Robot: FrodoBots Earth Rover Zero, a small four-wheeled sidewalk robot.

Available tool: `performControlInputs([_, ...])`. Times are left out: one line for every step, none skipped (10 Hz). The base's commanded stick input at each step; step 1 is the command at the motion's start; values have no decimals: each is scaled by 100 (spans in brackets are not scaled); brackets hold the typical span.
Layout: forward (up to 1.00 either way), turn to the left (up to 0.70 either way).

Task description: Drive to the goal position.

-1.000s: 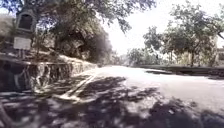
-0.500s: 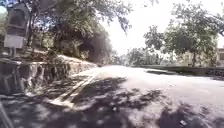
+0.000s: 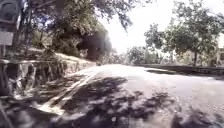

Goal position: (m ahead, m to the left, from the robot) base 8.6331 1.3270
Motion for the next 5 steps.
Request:
performControlInputs([50,0])
performControlInputs([50,0])
performControlInputs([50,0])
performControlInputs([50,0])
performControlInputs([50,0])
